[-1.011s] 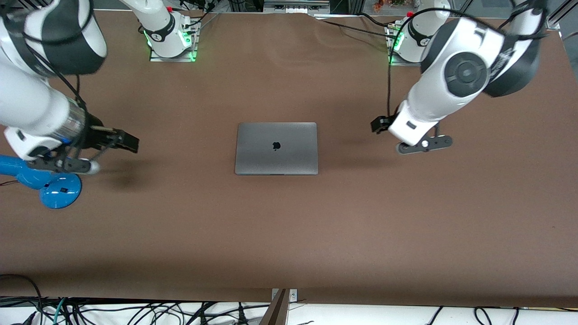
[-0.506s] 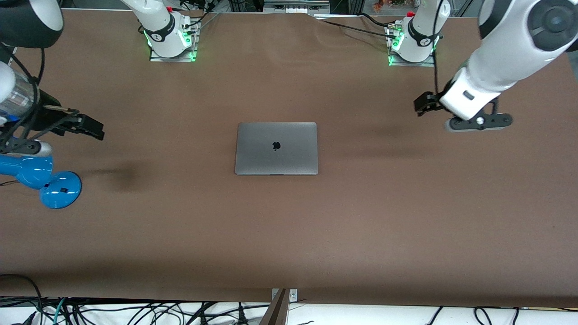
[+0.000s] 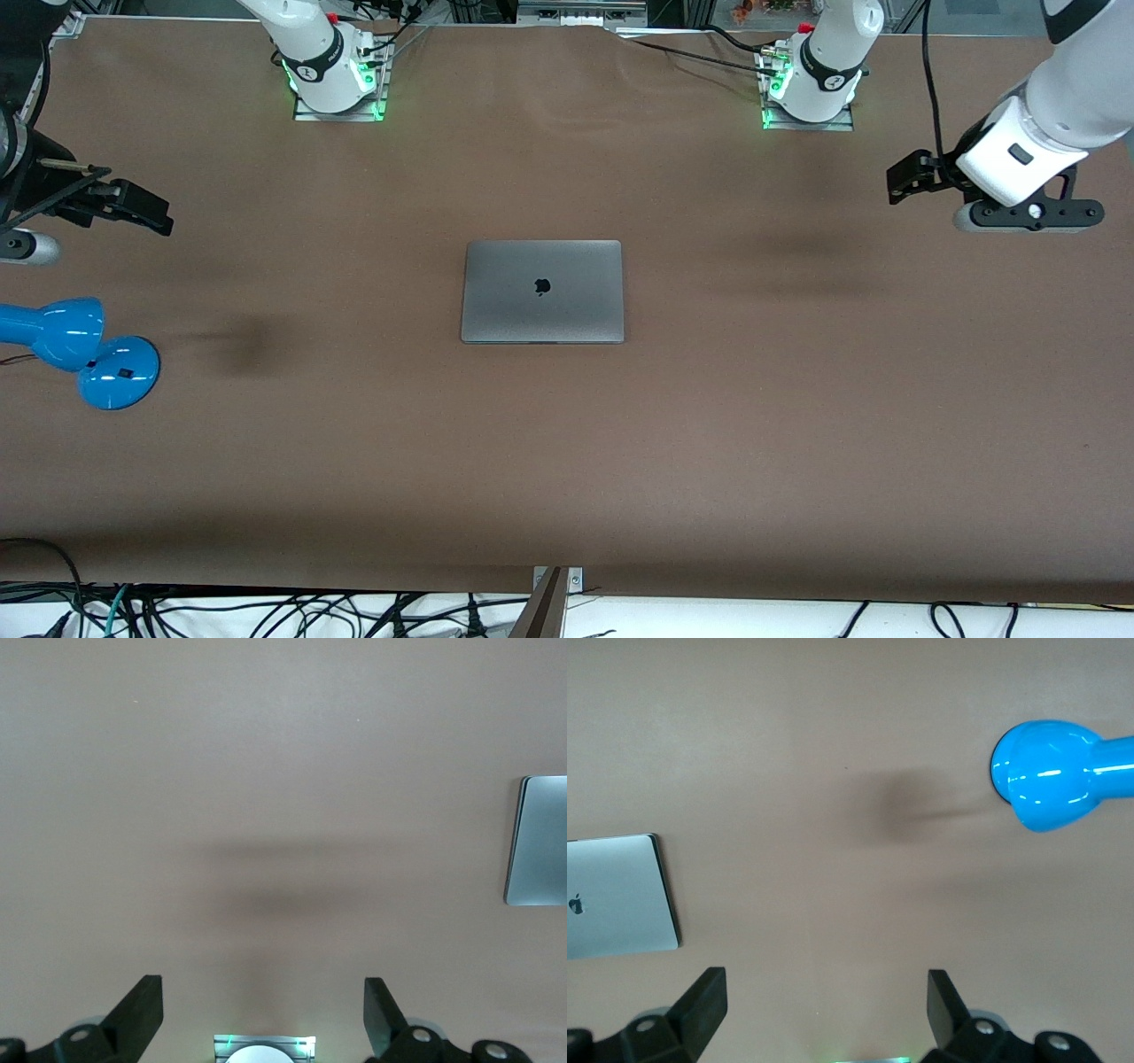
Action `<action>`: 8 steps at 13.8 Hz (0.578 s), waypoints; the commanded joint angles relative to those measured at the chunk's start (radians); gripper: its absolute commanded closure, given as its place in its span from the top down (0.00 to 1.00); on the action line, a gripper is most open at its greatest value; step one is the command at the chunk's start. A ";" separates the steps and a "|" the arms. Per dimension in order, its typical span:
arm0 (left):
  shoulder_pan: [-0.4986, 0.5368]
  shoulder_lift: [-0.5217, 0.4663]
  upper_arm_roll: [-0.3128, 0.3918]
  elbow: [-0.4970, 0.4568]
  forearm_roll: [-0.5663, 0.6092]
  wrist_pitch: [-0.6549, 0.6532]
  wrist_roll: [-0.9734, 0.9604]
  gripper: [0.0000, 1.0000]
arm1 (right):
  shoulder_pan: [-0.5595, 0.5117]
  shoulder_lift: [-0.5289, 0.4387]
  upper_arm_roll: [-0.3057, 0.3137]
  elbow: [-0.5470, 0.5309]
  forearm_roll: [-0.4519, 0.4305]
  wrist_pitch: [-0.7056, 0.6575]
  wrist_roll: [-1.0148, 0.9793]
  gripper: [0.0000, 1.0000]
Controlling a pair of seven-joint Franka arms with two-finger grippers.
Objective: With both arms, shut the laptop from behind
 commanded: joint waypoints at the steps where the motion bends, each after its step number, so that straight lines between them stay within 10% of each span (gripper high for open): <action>1: -0.061 -0.028 0.076 -0.018 -0.009 -0.004 0.065 1.00 | -0.004 -0.034 0.003 -0.047 -0.004 0.006 -0.005 1.00; 8: -0.058 -0.029 0.074 -0.014 -0.011 -0.009 0.077 1.00 | -0.030 -0.036 0.001 -0.119 -0.004 0.062 -0.010 1.00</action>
